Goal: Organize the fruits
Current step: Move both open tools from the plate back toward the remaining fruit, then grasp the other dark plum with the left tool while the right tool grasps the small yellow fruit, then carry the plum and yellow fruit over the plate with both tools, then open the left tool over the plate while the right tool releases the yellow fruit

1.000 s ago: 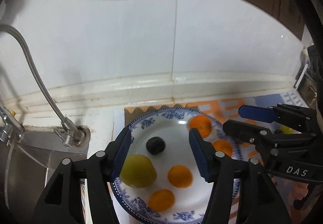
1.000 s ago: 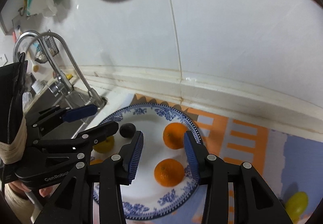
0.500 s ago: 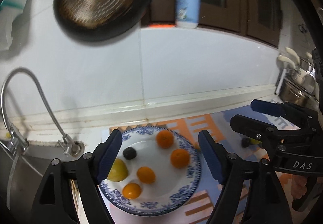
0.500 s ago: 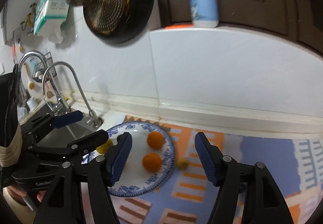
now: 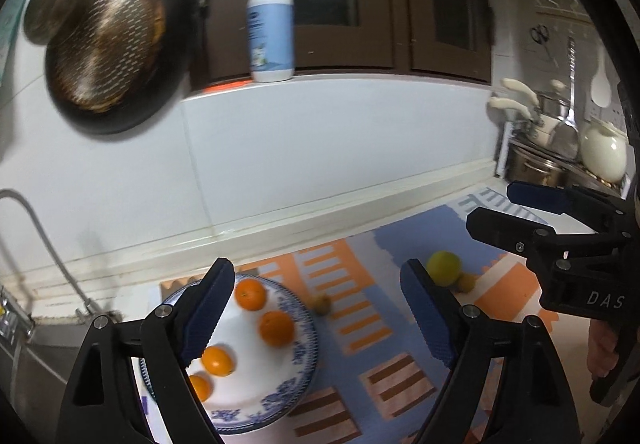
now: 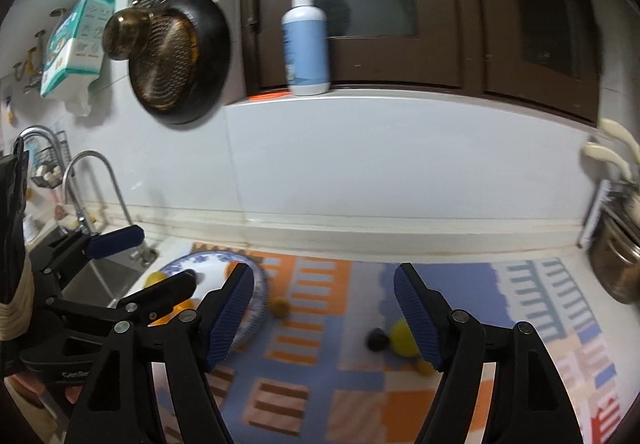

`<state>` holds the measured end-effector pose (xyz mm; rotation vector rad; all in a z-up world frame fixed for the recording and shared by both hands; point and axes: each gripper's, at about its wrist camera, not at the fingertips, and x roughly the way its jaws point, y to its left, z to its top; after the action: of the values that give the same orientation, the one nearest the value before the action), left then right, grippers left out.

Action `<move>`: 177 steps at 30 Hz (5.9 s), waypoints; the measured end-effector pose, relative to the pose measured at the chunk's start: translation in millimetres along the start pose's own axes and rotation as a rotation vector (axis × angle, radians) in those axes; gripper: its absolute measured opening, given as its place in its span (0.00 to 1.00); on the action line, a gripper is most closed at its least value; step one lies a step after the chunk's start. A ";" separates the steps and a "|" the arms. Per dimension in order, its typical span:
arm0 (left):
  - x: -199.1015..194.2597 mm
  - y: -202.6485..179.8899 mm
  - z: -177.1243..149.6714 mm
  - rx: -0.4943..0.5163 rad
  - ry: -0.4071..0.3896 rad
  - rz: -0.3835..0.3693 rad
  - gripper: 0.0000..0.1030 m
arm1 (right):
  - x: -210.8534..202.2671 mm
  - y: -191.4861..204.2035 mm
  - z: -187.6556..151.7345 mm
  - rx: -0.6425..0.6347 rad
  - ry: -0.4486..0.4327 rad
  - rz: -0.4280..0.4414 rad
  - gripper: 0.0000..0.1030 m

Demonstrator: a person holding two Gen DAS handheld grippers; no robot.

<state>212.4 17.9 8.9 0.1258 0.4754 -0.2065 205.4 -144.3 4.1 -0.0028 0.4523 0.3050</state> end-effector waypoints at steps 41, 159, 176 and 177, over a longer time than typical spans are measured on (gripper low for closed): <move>156.5 -92.9 -40.6 0.296 0.272 -0.340 0.60 | 60.7 -101.4 -94.8 0.201 0.264 -0.190 0.63; 27.8 112.8 -45.4 -0.183 0.179 0.110 0.27 | 116.4 109.6 -5.9 -0.134 0.234 0.342 0.29; 79.9 130.1 -61.3 -0.164 0.275 0.106 0.27 | 177.4 119.1 -18.0 -0.156 0.318 0.347 0.29; 80.2 129.6 -60.8 -0.162 0.275 0.106 0.27 | 179.8 118.3 -18.9 -0.152 0.322 0.349 0.29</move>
<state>284.6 140.6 -72.7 0.0199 0.7549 -0.0451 316.5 19.3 -82.7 -0.1241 0.7501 0.6877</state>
